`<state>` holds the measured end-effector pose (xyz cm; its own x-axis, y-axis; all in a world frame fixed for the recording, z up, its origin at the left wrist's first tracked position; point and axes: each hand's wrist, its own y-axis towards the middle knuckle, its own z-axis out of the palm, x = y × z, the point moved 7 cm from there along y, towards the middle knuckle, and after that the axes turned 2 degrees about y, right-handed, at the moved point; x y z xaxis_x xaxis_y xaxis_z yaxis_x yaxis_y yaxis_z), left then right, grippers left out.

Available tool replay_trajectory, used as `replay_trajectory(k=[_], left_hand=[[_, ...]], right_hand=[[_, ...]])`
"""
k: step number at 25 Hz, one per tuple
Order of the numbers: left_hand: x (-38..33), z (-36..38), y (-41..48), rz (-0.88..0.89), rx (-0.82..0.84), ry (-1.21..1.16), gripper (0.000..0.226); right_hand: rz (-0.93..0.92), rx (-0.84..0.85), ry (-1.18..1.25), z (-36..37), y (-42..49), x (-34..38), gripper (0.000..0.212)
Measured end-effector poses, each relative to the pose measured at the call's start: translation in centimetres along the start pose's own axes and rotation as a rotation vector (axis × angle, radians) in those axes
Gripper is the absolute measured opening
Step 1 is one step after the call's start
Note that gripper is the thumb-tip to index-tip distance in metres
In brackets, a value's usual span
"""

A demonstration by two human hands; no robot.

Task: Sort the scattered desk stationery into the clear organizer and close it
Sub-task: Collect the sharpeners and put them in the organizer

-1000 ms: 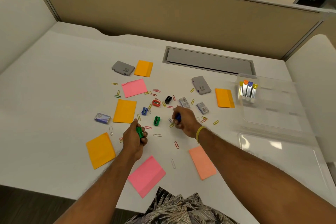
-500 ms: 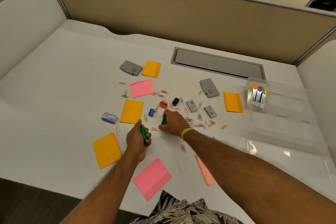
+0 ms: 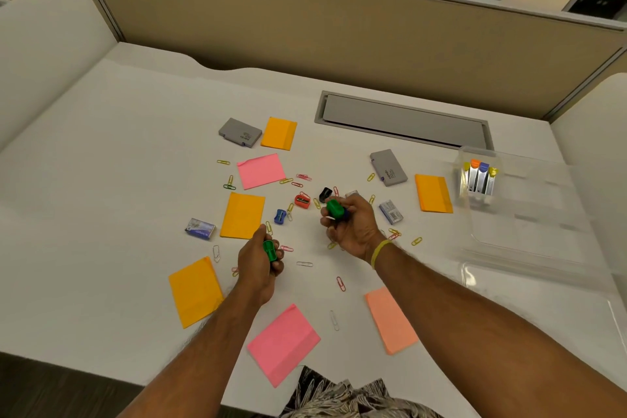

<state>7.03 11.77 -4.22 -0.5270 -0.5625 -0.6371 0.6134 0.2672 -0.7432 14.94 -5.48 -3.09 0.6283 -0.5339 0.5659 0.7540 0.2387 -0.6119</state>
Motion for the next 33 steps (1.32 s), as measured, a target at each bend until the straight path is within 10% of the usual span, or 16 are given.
replay_trajectory(k=[4,8,16,22,33], left_hand=[[-0.1,0.4,0.4,0.000,0.012,-0.004,0.027],[-0.3,0.5,0.6,0.006,0.001,0.012,0.026],[-0.3,0.6,1.3,-0.010,-0.026,0.033,0.027],[-0.5,0.9,1.3,-0.012,-0.037,0.036,0.027],[1.4,6.8,-1.3,-0.051,0.150,0.001,0.020]], right_hand=[[-0.045,-0.138,-0.195,-0.7,1.5,2.0,0.018],[-0.338,-0.341,-1.007,-0.7,3.5,6.2,0.020],[-0.370,-0.237,-1.898,1.8,6.2,6.8,0.050],[-0.449,-0.236,-1.761,2.6,6.0,7.3,0.037],[-0.229,0.007,-0.521,0.6,-2.7,2.2,0.013]])
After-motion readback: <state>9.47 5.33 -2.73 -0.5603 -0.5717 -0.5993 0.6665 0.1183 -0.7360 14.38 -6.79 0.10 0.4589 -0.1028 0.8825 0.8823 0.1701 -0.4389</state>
